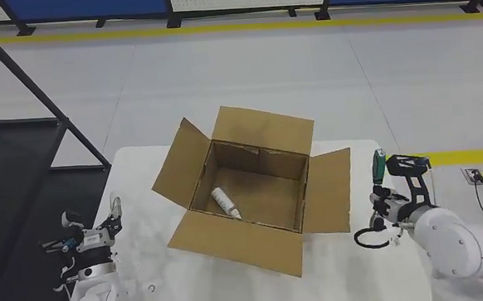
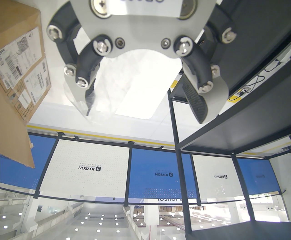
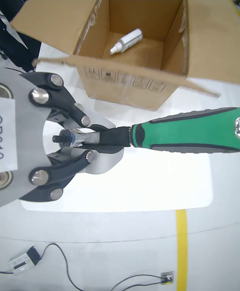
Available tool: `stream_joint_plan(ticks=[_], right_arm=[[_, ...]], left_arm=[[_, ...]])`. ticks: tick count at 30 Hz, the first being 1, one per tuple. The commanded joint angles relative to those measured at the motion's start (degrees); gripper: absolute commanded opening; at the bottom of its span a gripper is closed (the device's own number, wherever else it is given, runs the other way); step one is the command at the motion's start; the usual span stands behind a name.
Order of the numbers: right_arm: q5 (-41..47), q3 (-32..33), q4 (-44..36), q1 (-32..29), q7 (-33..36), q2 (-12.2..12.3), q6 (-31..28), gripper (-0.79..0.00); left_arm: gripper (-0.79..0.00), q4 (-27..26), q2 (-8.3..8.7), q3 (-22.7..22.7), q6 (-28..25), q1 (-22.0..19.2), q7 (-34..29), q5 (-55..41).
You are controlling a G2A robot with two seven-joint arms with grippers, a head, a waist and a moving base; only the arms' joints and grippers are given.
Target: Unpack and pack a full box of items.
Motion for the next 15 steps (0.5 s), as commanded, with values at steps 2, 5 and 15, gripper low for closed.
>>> stream_joint_plan(ticks=[2, 5, 15], right_arm=[[0.7, 0.5, 7.3, 1.1, 0.6, 0.3, -0.3, -0.785], [1.6, 0.4, 13.4, 2.4, 1.3, 0.6, -1.7, -0.785], [0.4, -1.1, 22.9, 4.3, 1.1, 1.5, -3.5, -0.785]], left_arm=[[0.0, 0.0, 0.0, 0.0, 0.0, 0.0, 0.0, 0.0], [0.0, 0.0, 0.0, 0.0, 0.0, 0.0, 0.0, 0.0], [0.0, 0.0, 0.0, 0.0, 0.0, 0.0, 0.0, 0.0]])
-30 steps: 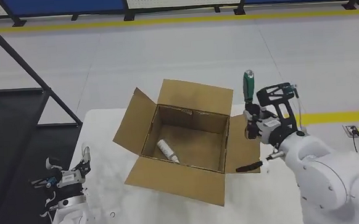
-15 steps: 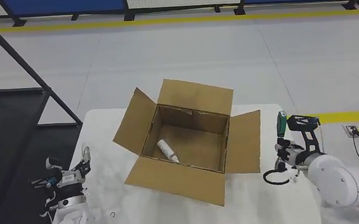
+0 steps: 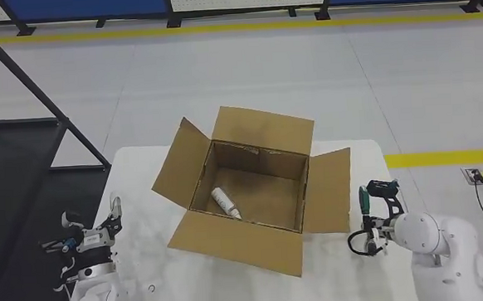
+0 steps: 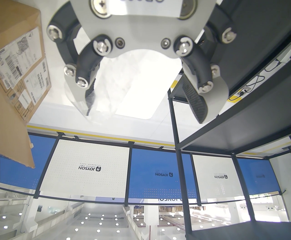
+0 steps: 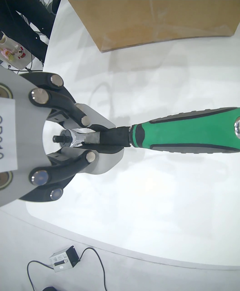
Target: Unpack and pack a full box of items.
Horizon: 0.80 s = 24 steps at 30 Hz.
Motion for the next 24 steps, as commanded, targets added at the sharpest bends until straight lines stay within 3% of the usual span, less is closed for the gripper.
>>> stream_joint_plan(ticks=[1, 22, 24], right_arm=[[0.0, -0.1, 1.0, 0.2, -0.2, 0.1, -0.1, -0.785], [-1.5, -2.1, 9.6, 3.9, -0.6, 1.6, 1.2, -0.782], [-1.5, -2.3, 10.0, 4.2, -0.6, 1.7, 1.3, -0.659]], left_arm=[[0.0, 0.0, 0.0, 0.0, 0.0, 0.0, 0.0, 0.0], [0.0, 0.0, 0.0, 0.0, 0.0, 0.0, 0.0, 0.0], [0.0, 0.0, 0.0, 0.0, 0.0, 0.0, 0.0, 0.0]])
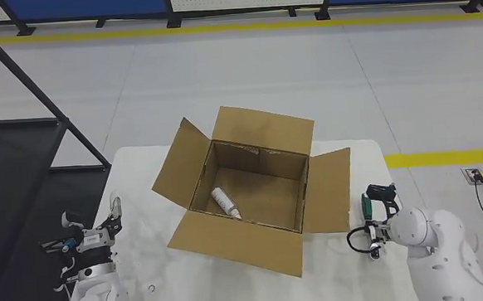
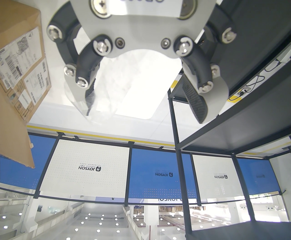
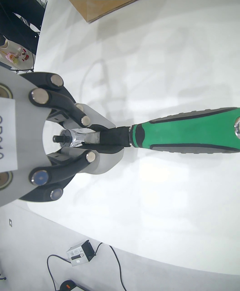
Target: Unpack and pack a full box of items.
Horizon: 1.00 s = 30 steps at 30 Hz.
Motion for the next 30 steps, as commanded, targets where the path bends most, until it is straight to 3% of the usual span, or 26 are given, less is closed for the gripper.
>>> stream_joint_plan(ticks=[1, 7, 12, 17, 18, 20, 25, 26, 27, 30], right_arm=[[0.0, -0.2, 0.3, 0.2, 0.0, 0.1, 0.2, -0.643], [0.3, -0.7, 0.7, 0.6, 0.0, 0.4, 0.5, -0.511], [0.6, -0.1, -1.1, 0.5, -0.5, 0.8, 1.2, -0.517], [2.0, 2.3, -10.6, -1.6, -1.5, 1.3, 1.2, -0.557], [2.4, 2.7, -13.1, -2.1, -1.6, 1.4, 1.3, -0.542], [3.3, 3.5, -18.0, -2.9, -2.3, 1.5, 1.6, -0.434], [5.6, 2.8, -27.1, -2.9, -4.3, 1.6, 3.2, -0.388], [6.5, 2.6, -28.3, -2.4, -4.4, 1.6, 3.3, -0.185], [7.1, 2.2, -29.4, -1.8, -4.6, 1.6, 3.3, -0.034], [8.5, 1.0, -32.1, 0.3, -5.5, 1.6, 4.4, 0.0]], left_arm=[[0.0, 0.0, 0.0, 0.0, 0.0, 0.0, 0.0, 0.0], [0.0, 0.0, 0.0, 0.0, 0.0, 0.0, 0.0, 0.0], [0.0, 0.0, 0.0, 0.0, 0.0, 0.0, 0.0, 0.0], [0.0, 0.0, 0.0, 0.0, 0.0, 0.0, 0.0, 0.0], [0.0, 0.0, 0.0, 0.0, 0.0, 0.0, 0.0, 0.0], [0.0, 0.0, 0.0, 0.0, 0.0, 0.0, 0.0, 0.0], [0.0, 0.0, 0.0, 0.0, 0.0, 0.0, 0.0, 0.0], [0.0, 0.0, 0.0, 0.0, 0.0, 0.0, 0.0, 0.0], [0.0, 0.0, 0.0, 0.0, 0.0, 0.0, 0.0, 0.0], [0.0, 0.0, 0.0, 0.0, 0.0, 0.0, 0.0, 0.0]])
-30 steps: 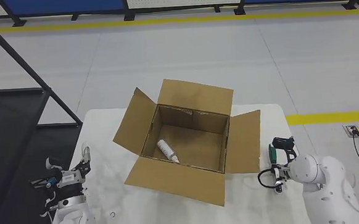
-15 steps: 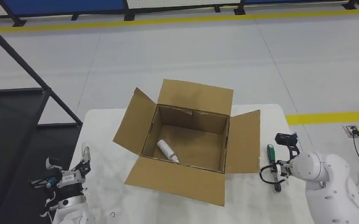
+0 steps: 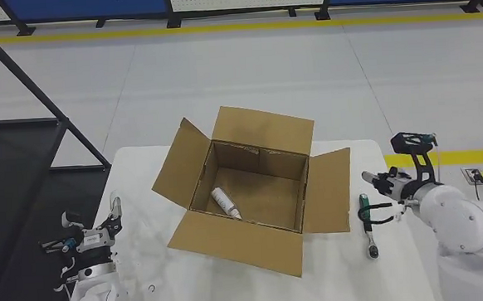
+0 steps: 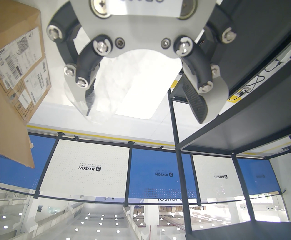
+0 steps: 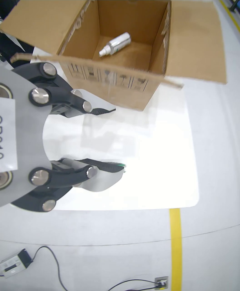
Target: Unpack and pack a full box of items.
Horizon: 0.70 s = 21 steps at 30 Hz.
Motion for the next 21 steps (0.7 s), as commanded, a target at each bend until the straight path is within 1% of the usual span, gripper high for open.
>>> stream_joint_plan(ticks=[1, 4, 7, 11, 15, 21], right_arm=[[1.1, -0.9, -1.2, 1.6, -0.9, 0.0, 0.6, 0.0], [5.1, -3.3, -2.4, 3.9, -2.7, -0.2, 0.0, 0.0], [10.7, -5.8, -2.0, 6.4, -4.6, -0.3, -2.0, 0.0], [11.2, -11.9, 0.1, 10.8, -6.2, -0.6, -2.8, 0.0], [11.4, -17.1, 1.9, 14.5, -6.6, -1.0, -2.0, 0.0], [11.2, -17.7, 2.0, 14.8, -6.2, -1.0, -2.2, 0.0]], left_arm=[[0.0, 0.0, 0.0, 0.0, 0.0, 0.0, 0.0, 0.0], [0.0, 0.0, 0.0, 0.0, 0.0, 0.0, 0.0, 0.0], [0.0, 0.0, 0.0, 0.0, 0.0, 0.0, 0.0, 0.0], [0.0, 0.0, 0.0, 0.0, 0.0, 0.0, 0.0, 0.0], [0.0, 0.0, 0.0, 0.0, 0.0, 0.0, 0.0, 0.0], [0.0, 0.0, 0.0, 0.0, 0.0, 0.0, 0.0, 0.0]])
